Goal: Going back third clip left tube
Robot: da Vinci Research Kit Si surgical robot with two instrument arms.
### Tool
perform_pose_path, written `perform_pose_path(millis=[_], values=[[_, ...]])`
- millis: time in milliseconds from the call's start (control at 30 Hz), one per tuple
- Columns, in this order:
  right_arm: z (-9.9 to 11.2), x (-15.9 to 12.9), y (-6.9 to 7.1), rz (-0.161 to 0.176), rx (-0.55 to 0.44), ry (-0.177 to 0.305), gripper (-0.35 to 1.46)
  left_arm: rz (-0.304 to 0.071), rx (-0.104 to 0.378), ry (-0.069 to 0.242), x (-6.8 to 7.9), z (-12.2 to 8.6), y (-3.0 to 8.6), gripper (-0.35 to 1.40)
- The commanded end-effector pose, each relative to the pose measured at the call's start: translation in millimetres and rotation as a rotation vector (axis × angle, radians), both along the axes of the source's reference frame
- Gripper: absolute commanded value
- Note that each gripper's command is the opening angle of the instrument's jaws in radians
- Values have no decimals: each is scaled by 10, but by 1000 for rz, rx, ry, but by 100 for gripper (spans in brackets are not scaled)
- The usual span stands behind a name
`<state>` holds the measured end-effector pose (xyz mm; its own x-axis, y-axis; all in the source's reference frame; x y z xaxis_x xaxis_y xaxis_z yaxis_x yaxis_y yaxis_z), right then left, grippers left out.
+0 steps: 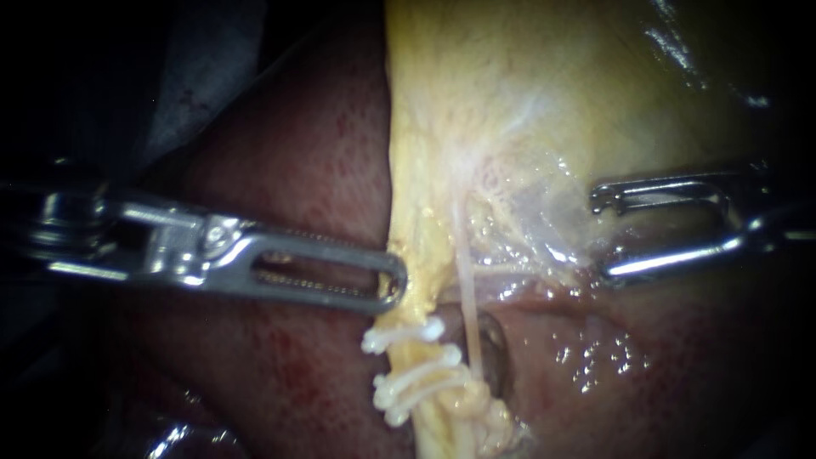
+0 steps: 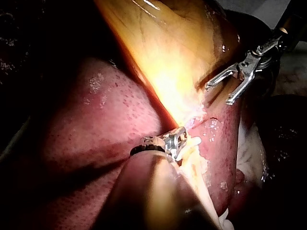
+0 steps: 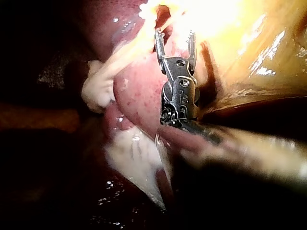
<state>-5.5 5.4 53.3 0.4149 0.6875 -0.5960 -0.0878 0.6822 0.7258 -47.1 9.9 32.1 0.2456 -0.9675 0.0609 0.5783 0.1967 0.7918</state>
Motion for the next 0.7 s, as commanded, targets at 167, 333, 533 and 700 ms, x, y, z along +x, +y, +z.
perform_pose_path(millis=[167,333,533,700], values=[[0,-1,-1,-1,0,1,51,-2,-2,2,-1,3,1,-35],[-1,-1,-2,-1,0,1,51,-4,-5,6,-7,11,2,-35],[-2,-1,-5,-1,1,1,51,-15,-14,16,-24,25,1,-35],[-3,-1,-5,-1,1,1,51,-16,-13,18,-42,36,1,-35]])
